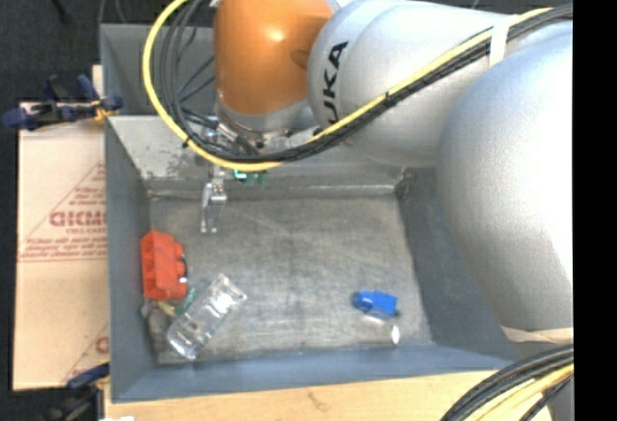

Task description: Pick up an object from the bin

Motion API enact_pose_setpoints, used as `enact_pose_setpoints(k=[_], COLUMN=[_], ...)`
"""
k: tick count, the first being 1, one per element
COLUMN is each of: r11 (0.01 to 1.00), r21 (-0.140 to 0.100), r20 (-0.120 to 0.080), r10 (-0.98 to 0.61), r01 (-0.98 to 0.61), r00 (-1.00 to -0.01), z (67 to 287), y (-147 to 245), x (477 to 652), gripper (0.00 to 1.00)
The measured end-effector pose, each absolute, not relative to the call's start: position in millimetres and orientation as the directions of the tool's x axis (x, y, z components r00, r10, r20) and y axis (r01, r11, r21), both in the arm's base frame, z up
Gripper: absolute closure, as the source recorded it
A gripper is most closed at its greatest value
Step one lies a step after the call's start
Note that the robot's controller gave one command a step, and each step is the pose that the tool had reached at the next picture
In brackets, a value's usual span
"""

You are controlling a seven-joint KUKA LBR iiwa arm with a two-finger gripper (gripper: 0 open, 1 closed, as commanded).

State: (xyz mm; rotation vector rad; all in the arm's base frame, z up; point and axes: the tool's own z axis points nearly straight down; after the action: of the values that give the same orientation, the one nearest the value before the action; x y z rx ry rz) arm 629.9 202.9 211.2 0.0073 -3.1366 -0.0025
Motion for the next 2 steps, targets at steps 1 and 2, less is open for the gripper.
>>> enact_pose_setpoints(k=[1,2], r11=[0.908,0.776], r21=[0.002,0.000], r20=[-0.020,-0.009], r10=[-0.419,-0.630], r01=[-0.420,-0.630], r00=[-0.908,-0.776], z=[113.9,113.6], y=[188.5,169.9], x=[578.5,554.2], gripper=[0.00,0.00])
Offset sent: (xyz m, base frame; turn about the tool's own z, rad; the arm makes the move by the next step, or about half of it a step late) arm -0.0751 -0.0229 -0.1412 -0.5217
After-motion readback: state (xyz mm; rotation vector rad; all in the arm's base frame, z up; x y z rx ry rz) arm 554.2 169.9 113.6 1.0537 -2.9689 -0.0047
